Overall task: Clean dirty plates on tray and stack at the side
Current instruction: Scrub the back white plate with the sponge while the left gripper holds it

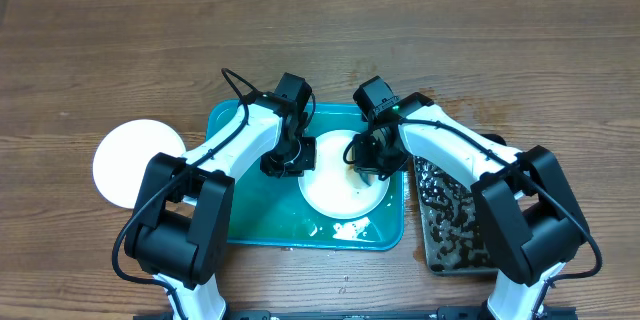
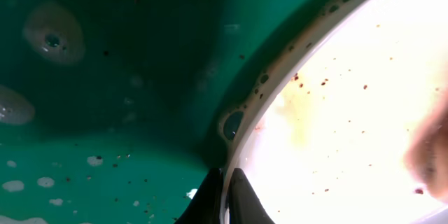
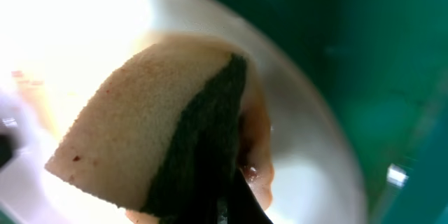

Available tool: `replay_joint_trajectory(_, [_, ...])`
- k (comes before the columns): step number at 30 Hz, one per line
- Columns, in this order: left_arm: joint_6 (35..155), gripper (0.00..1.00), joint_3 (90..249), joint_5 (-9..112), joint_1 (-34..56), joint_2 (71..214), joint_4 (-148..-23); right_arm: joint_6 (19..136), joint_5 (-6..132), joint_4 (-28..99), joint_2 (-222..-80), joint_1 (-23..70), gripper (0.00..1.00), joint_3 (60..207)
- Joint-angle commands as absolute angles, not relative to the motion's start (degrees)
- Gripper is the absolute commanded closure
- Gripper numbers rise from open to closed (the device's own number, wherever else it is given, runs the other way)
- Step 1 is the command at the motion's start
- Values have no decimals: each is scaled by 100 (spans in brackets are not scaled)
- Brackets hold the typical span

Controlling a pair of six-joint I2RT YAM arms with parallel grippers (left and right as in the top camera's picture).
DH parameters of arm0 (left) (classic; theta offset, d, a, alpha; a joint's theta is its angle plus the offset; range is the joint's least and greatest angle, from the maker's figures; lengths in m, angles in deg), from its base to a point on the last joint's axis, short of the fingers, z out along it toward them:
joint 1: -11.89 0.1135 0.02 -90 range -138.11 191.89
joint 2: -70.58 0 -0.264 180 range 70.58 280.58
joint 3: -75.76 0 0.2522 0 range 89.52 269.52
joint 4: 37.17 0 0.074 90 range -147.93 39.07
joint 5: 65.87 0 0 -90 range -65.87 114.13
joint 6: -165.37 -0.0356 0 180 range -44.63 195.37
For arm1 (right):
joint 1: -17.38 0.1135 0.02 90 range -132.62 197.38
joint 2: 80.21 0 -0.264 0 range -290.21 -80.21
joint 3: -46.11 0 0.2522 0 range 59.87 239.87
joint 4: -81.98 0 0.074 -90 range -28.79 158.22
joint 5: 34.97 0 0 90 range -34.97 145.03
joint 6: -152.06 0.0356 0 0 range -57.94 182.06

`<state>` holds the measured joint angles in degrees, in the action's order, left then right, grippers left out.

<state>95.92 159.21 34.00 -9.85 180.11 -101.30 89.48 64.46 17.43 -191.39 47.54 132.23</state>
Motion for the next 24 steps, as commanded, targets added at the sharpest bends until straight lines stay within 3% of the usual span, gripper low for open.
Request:
replay_joint_trajectory(1, [9723,96,15866,2947,-948,18072,-10228,9038,5292,1511,-19325,4622,96,13039])
replay_joint_trajectory(24, [9726,96,15869,2794,-932,18024,-10346,8900,5290,1203,-17331,4504,96,13275])
